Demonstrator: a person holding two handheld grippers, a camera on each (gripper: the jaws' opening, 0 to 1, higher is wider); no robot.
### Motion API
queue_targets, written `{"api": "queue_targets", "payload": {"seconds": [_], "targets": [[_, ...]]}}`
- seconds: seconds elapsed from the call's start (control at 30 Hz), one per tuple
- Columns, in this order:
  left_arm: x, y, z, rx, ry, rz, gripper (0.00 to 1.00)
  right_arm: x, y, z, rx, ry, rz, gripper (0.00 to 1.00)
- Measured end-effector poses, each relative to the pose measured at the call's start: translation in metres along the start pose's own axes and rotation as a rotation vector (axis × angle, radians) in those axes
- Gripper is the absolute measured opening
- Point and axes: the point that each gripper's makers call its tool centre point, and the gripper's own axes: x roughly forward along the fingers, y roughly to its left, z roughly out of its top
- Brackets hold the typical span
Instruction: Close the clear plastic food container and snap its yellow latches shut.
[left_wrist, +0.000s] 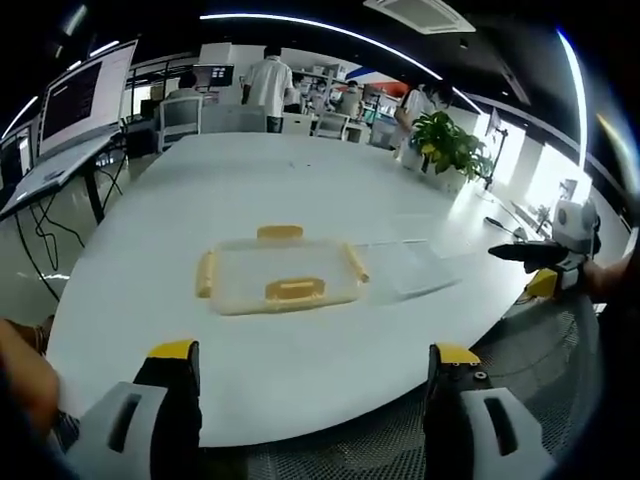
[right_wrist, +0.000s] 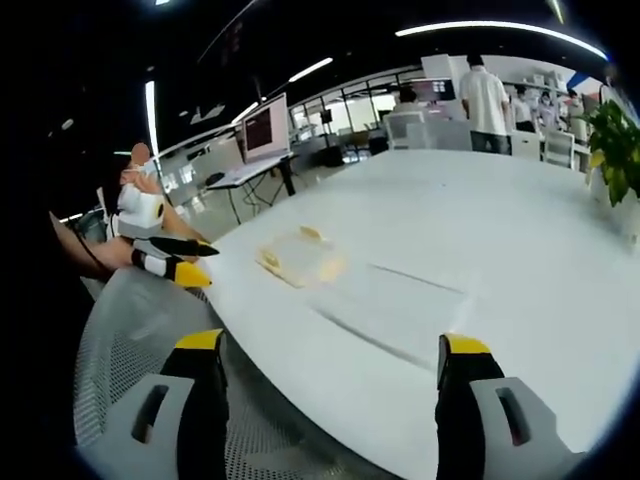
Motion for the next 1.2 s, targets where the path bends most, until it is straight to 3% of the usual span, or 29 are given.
{"api": "queue_targets", "payload": {"seconds": [0.17, 0.27, 0.47, 0.8, 0.97, 1.2], "targets": [[0.000, 0.000, 0.000, -0.008, 0.008, -0.004, 0.92, 0.001, 0.000, -0.001, -0.004, 0.012, 0.004, 0.85], [-0.002, -0.001, 0.002, 0.002, 0.012, -0.015, 0.86, 0.000, 0.002, 0.001, -0.025, 0.009, 0.012, 0.84], [-0.001, -0.004, 0.004, -0.010, 0.008, -0.038, 0.91, -0.001, 0.005, 0.006, -0.062, 0.012, 0.034, 0.83], [-0.001, -0.023, 0.014, 0.115, 0.033, -0.120, 0.86, 0.005, 0.015, 0.022, -0.112, 0.011, 0.069, 0.83], [0.002, -0.023, 0.018, 0.112, 0.030, -0.146, 0.84, 0.011, 0.019, 0.018, -0.142, 0.044, 0.097, 0.83], [0.001, -0.024, 0.019, 0.118, 0.039, -0.192, 0.87, 0.017, 0.023, 0.033, -0.148, 0.035, 0.117, 0.82]]}}
